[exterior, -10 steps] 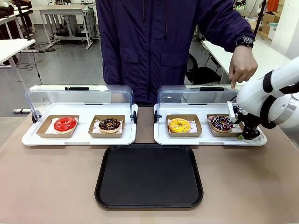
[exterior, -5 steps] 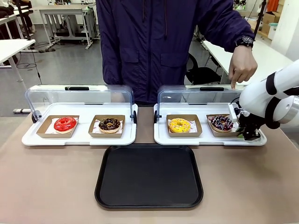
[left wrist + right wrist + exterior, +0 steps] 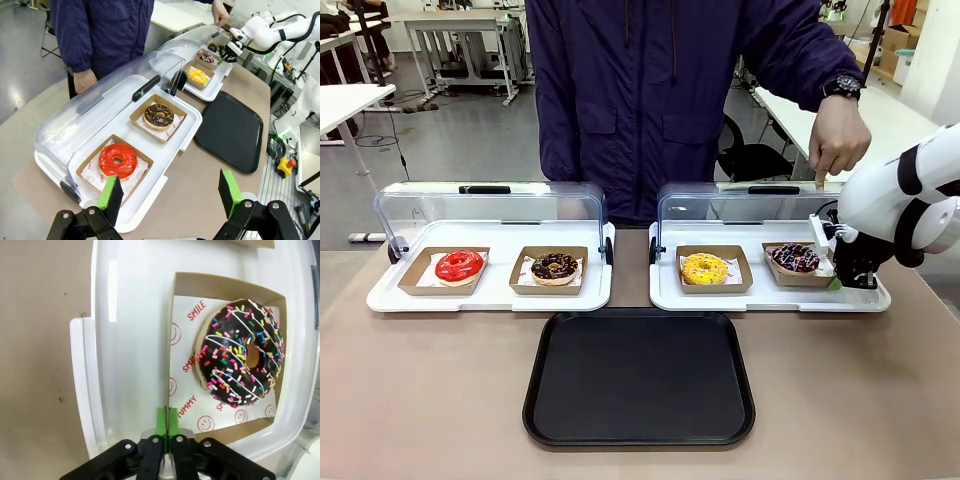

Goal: Move the fourth donut from the left to the tray.
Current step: Pick up the Paper togo box containing the Donut indicated by the person and place it on the Handle tray.

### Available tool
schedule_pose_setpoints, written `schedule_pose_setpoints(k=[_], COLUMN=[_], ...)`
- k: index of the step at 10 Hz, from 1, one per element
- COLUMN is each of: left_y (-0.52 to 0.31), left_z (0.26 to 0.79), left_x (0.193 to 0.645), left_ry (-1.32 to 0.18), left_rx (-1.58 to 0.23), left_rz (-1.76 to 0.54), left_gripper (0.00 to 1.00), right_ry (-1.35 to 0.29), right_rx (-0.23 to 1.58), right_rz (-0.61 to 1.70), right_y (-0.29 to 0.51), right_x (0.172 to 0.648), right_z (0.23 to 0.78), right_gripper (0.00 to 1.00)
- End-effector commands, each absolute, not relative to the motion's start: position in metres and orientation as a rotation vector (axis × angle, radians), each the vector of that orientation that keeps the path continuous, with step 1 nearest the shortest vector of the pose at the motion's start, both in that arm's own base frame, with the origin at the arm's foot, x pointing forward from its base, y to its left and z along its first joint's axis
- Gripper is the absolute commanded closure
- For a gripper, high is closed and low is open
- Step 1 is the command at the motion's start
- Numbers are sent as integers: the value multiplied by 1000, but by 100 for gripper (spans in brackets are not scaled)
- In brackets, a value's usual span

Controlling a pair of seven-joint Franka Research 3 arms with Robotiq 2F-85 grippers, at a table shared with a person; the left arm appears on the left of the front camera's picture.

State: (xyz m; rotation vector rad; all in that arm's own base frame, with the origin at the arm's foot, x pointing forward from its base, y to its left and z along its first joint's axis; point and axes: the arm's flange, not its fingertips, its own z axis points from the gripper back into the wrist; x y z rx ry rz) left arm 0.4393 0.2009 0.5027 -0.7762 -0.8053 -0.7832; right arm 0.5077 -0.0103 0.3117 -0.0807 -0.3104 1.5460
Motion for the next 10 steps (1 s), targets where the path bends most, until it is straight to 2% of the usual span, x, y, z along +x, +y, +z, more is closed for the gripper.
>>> schedule_pose_setpoints(k=[1, 4, 6, 10], left_y=[200, 200, 200, 200], left_z=[503, 503, 503, 503], left_x=[439, 439, 439, 439], left_ry=[-814, -814, -814, -814], left_rx=[-785, -785, -785, -785], left_rz=[-787, -787, -787, -787], left_gripper=[0, 0, 0, 0], right_ry=[-309, -308, -361, -401], right_rx=[-83, -77, -189, -194], right_rz=[1544, 1547, 1513, 1467], right_y=[-12, -10, 8, 36], right_x=[507, 507, 487, 450], right_z=[310, 310, 338, 375], right_gripper=[100, 98, 98, 98])
